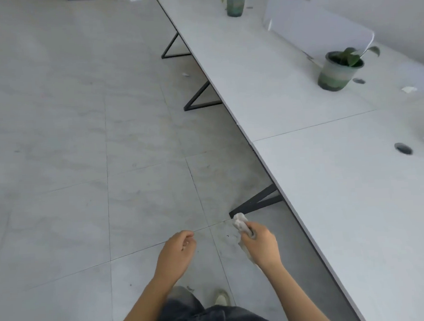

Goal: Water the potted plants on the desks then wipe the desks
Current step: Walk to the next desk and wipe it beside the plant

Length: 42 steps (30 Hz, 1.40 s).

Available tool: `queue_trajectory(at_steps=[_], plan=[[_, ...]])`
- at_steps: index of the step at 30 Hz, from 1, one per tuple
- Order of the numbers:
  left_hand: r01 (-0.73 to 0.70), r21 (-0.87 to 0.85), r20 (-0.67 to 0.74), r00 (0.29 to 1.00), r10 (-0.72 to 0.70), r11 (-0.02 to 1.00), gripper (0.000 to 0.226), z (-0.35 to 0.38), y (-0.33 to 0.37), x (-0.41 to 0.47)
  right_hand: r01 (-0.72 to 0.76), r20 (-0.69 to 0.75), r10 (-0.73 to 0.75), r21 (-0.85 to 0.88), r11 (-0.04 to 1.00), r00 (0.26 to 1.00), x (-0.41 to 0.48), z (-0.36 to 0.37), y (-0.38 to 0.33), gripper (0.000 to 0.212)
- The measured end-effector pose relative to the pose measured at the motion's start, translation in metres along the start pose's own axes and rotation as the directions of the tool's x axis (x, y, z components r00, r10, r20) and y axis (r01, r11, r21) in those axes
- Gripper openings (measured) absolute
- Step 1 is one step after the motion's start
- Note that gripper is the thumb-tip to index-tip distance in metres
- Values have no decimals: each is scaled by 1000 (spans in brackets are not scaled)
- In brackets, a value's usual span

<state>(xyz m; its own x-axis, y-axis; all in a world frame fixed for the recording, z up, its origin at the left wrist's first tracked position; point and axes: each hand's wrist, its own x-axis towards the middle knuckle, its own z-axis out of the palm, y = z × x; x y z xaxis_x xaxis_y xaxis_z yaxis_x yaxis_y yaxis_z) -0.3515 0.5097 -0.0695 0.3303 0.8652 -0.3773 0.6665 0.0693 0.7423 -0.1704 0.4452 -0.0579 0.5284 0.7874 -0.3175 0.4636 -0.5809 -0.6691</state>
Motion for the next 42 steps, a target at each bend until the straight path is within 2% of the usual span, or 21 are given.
queue_trajectory(at_steps=[3,5,6,8,11,12,13,16,19,22,26,30,37,39,42], plan=[[27,21,66,997,-28,999,18,0,-1,25,-9,74,11,-19,1000,997,31,11,-3,36],[87,18,58,994,-88,996,11,-11,-5,51,0,133,5,-37,999,991,54,19,-10,21],[109,15,33,993,-110,994,15,-18,-7,68,10,141,-4,-45,999,990,69,23,-15,16],[130,4,-6,992,-130,992,21,-35,-6,108,18,135,-11,-51,999,991,104,28,-30,22],[111,-25,-11,994,-111,993,12,-63,11,184,-19,87,22,-40,999,996,161,32,-63,16],[91,-26,-13,996,-91,996,11,-76,19,209,-31,59,34,-41,999,998,181,34,-74,25],[60,-30,-16,998,-60,998,11,-89,28,234,-45,32,46,-43,998,998,200,36,-85,31],[-18,-36,-26,1000,17,999,19,-127,54,297,-81,-45,79,-44,996,996,249,39,-120,29],[-56,-9,8,998,56,998,14,-145,71,345,-121,-87,119,-17,993,989,283,41,-144,29],[-27,8,127,992,25,1000,12,-140,75,376,-171,-106,168,-22,985,980,304,44,-152,14],[-49,69,268,963,29,996,12,-125,92,418,-242,-137,240,5,970,961,339,37,-150,22],[-98,84,262,962,73,992,15,-117,137,481,-243,-147,260,122,962,954,397,9,-154,20],[-213,108,219,958,186,971,15,-97,225,569,-107,-259,195,317,942,946,500,-76,-178,20],[-228,110,220,955,200,967,15,-87,245,585,-104,-273,211,359,927,939,518,-95,-178,18],[-285,200,241,942,234,938,29,-67,271,608,-173,-321,321,414,894,891,530,-114,-163,32]])
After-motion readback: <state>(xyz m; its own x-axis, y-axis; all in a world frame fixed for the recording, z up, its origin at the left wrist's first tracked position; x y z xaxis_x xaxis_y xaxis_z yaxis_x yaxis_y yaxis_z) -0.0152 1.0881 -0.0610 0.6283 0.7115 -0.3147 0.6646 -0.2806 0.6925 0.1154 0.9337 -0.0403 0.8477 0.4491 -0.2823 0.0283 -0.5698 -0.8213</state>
